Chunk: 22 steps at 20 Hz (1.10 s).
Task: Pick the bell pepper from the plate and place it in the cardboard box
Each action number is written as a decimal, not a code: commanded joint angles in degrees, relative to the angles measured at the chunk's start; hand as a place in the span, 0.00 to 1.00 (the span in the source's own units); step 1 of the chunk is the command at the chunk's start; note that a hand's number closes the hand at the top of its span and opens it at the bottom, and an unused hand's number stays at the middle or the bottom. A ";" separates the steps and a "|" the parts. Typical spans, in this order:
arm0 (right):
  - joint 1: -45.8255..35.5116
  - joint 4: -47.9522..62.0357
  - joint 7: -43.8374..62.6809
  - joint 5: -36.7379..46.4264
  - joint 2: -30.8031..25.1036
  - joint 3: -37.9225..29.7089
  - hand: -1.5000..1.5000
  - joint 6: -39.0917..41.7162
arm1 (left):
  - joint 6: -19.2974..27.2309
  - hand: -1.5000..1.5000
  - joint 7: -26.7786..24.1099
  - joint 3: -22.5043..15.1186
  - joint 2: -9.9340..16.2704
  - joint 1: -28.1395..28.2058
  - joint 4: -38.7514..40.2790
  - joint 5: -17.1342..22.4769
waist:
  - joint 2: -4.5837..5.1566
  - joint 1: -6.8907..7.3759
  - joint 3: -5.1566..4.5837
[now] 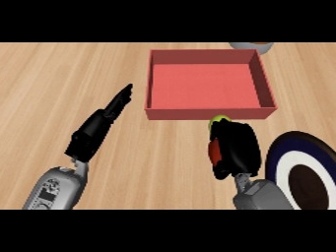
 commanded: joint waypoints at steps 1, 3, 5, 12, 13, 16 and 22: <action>-1.14 -4.23 -8.34 3.36 1.49 14.11 1.00 -0.78 | 0.81 0.50 -0.50 0.32 0.17 1.20 0.29 -0.75 | -0.25 -2.67 0.24; -1.48 -6.99 -7.72 4.41 2.28 15.93 1.00 -0.56 | -1.01 0.50 0.10 3.80 2.83 1.16 -0.91 1.66 | -0.12 -3.94 0.26; 0.28 -15.68 -9.76 1.86 -0.40 16.24 1.00 3.67 | 2.15 0.50 0.48 2.50 -0.16 0.23 1.39 -0.83 | -0.09 -5.20 0.27; -0.01 -36.17 -4.68 -1.19 3.77 19.47 1.00 15.71 | 0.96 0.50 -1.82 3.96 0.52 0.97 2.48 -0.83 | -0.01 -5.42 0.26; 0.64 -42.29 -0.69 -2.31 3.80 20.37 1.00 19.40 | 0.29 0.50 -1.97 3.73 1.25 5.07 -1.79 0.35 | -0.30 -5.18 0.25; -3.12 -46.31 2.66 -4.24 3.84 15.24 1.00 21.60 | 1.27 0.50 0.40 1.93 -0.48 3.35 -2.57 -1.68 | -0.03 -5.01 0.27; -16.20 -45.78 18.39 -13.55 3.88 11.41 1.00 22.49 | -0.10 0.50 -1.78 3.18 -0.67 3.53 -1.30 -1.35 | 0.08 -4.52 0.22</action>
